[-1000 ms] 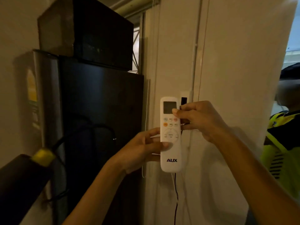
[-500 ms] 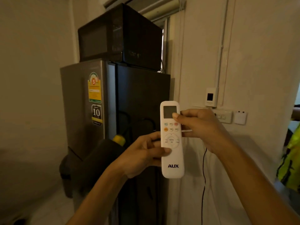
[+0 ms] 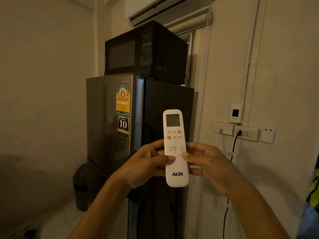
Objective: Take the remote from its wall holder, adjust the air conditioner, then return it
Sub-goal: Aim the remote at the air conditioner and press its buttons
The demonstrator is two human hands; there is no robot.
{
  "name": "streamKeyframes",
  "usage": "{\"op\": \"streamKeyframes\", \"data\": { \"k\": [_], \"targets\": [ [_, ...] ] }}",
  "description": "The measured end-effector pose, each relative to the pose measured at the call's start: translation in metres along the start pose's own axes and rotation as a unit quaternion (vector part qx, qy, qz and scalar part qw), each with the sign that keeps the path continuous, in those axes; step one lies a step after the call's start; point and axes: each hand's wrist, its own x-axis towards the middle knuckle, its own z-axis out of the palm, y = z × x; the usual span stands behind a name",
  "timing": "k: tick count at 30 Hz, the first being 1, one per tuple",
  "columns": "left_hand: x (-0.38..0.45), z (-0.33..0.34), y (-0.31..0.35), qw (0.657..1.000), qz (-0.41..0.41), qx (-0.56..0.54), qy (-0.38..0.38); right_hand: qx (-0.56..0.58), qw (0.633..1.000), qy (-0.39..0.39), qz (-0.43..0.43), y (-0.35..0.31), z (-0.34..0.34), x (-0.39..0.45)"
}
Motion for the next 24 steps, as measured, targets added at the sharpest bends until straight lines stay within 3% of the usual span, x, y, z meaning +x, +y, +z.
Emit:
{"op": "streamKeyframes", "data": {
  "k": [7, 24],
  "targets": [
    [0.007, 0.001, 0.010, 1.000, 0.004, 0.015, -0.003, 0.038, 0.998, -0.047, -0.027, 0.001, -0.004, 0.008],
    [0.038, 0.008, 0.055, 0.997, 0.038, 0.068, -0.016, 0.033, 0.993, -0.040, -0.103, -0.038, -0.025, 0.025]
  ]
}}
